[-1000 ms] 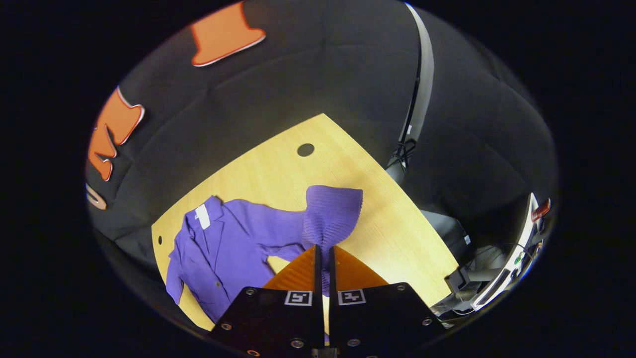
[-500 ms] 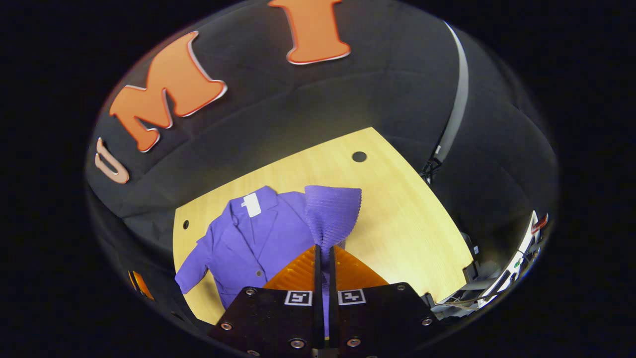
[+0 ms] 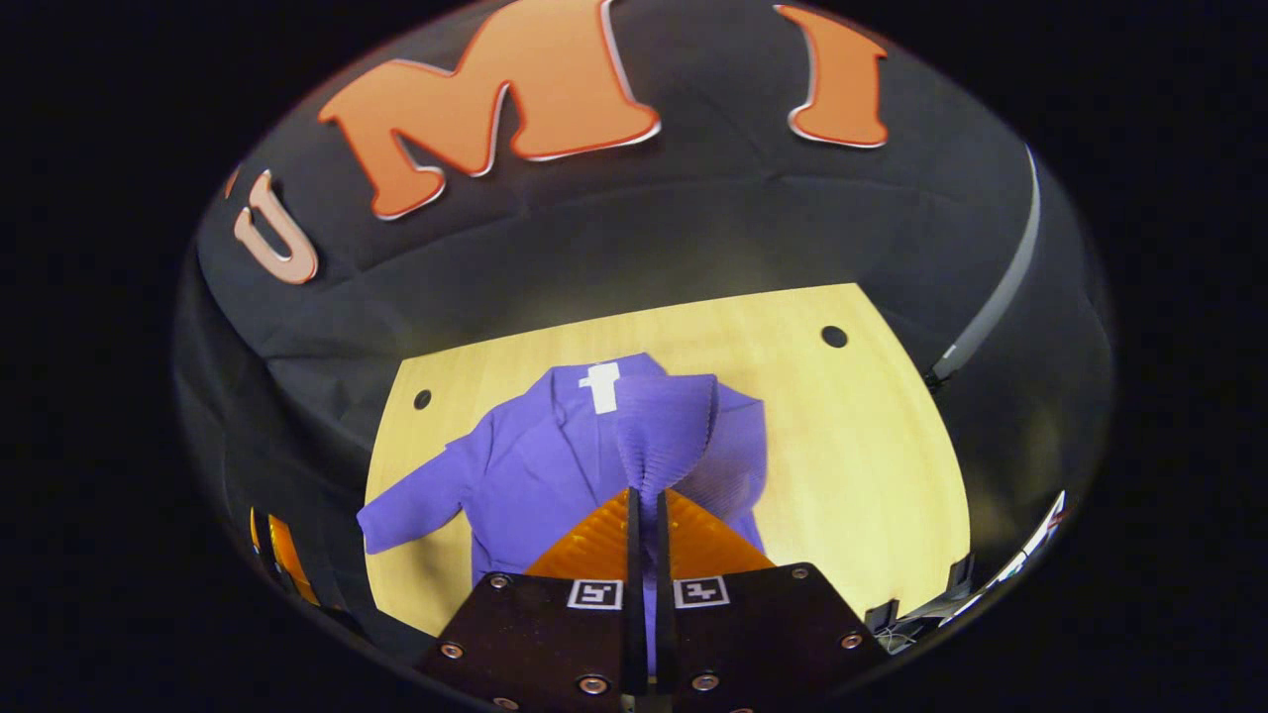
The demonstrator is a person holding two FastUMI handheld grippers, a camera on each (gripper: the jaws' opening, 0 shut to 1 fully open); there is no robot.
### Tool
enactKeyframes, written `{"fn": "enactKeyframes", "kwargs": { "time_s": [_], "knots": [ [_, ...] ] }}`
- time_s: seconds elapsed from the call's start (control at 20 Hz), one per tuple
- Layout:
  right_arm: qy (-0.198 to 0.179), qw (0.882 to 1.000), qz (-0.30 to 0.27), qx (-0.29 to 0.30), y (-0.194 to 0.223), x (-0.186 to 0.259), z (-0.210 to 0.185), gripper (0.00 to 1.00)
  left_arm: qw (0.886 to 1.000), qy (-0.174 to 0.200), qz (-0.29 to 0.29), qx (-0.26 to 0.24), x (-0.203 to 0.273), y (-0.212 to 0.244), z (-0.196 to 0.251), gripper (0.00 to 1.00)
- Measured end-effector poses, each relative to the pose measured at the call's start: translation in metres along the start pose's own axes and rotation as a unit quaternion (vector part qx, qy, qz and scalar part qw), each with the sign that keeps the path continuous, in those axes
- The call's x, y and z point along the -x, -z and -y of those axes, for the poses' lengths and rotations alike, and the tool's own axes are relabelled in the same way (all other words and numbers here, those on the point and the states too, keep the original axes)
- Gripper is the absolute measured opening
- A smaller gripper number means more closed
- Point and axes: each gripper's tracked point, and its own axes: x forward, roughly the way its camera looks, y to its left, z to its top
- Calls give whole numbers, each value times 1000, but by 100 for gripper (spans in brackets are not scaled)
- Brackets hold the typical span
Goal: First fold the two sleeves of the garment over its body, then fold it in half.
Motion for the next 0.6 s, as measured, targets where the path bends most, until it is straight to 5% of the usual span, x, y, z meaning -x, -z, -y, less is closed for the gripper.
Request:
{"fn": "enactKeyframes", "kwargs": {
  "time_s": [0.25, 0.45, 0.6],
  "knots": [
    [-29, 999, -24, 25, 12, -39, -69, 5, 999, -29, -17, -6, -3, 12, -40, 96],
    [-106, 993, -54, 26, 29, -52, -143, 9, 998, -46, -33, -7, -6, 28, -60, 96],
    [-120, 990, -51, 52, 30, -54, -158, 17, 997, -60, -48, -9, -14, 39, -75, 96]
  ]
}}
